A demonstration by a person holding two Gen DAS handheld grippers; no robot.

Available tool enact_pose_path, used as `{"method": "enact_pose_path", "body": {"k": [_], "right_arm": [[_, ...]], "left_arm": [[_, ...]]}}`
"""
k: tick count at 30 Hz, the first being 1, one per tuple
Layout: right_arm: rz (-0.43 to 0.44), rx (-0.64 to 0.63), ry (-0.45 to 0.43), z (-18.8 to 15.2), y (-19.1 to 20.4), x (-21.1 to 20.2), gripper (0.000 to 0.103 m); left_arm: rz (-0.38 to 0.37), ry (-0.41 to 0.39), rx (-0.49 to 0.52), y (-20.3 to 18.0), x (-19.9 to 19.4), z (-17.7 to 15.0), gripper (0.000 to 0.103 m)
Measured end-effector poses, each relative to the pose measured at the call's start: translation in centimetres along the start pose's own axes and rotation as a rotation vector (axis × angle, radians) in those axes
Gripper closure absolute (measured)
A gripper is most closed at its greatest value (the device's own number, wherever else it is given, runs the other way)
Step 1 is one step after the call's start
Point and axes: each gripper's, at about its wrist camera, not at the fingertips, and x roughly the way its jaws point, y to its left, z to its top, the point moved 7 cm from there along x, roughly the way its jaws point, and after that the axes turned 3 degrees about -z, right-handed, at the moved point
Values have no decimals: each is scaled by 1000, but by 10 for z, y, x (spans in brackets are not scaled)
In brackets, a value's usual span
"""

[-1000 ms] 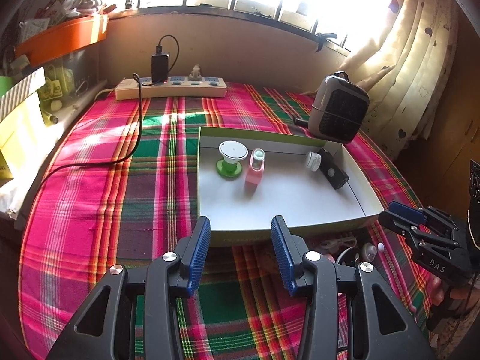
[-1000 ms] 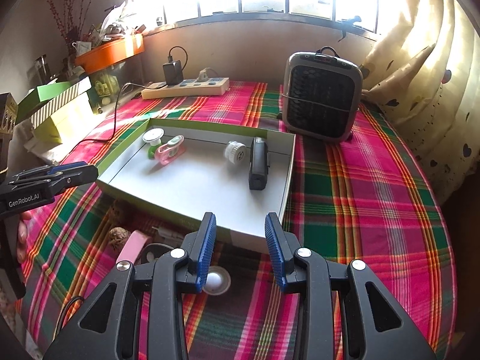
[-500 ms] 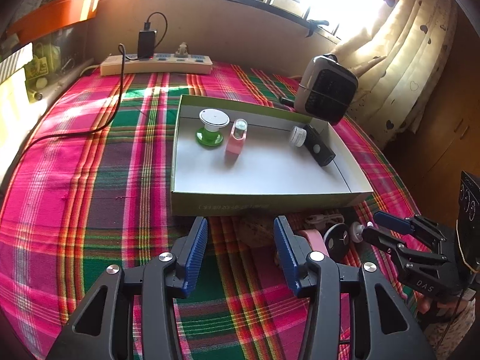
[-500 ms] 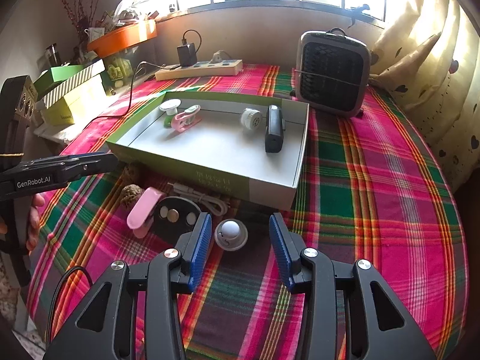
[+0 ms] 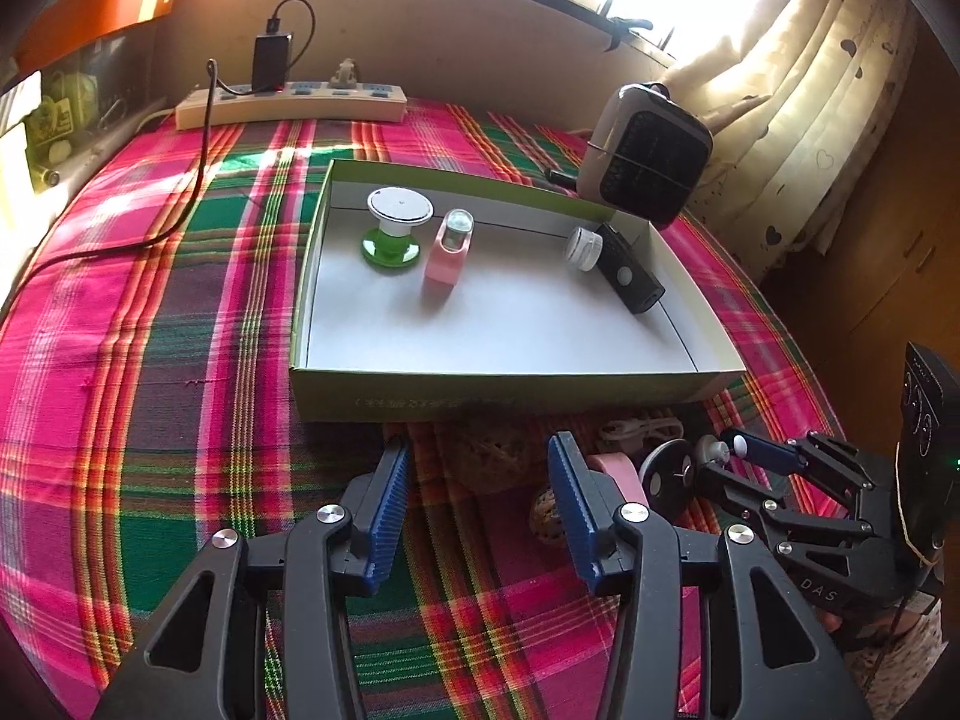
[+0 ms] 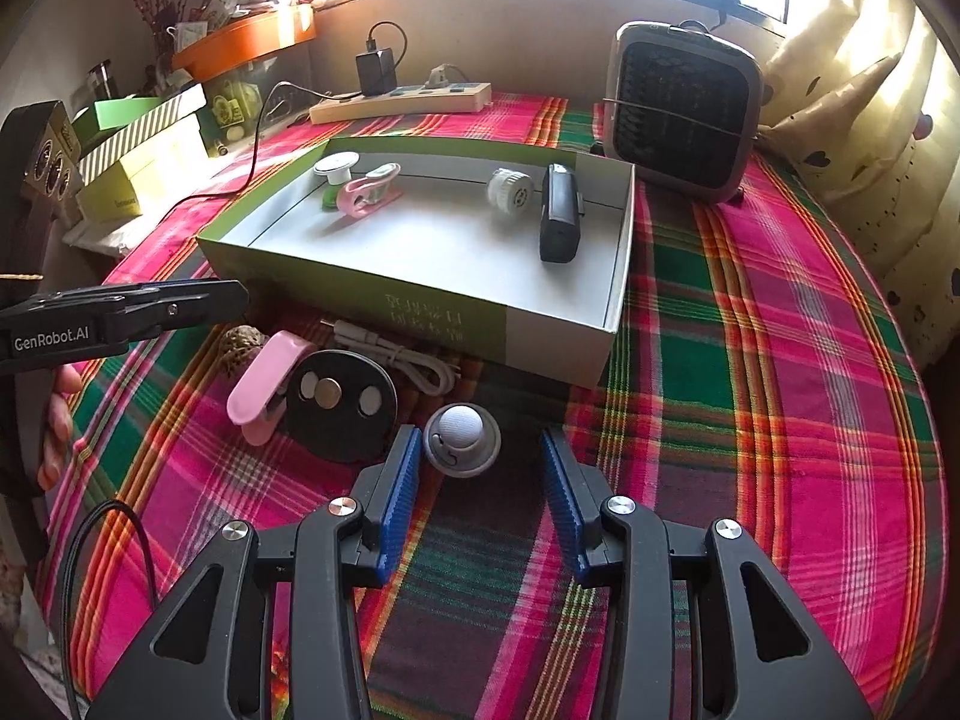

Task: Organize objects
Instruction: 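Move the right gripper onto the white ball-topped knob and close it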

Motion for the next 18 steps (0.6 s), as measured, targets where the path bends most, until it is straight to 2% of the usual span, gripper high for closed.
{"method": "enact_pose_path", "body": {"k": [9,18], "right_arm": [[-53,-29,2,5,-3,4,61],[-51,-23,0,7,-6,6,61]], "left_arm": [[3,15,-1,-1,9,2,58],[20,15,8,-1,11,3,58]]}}
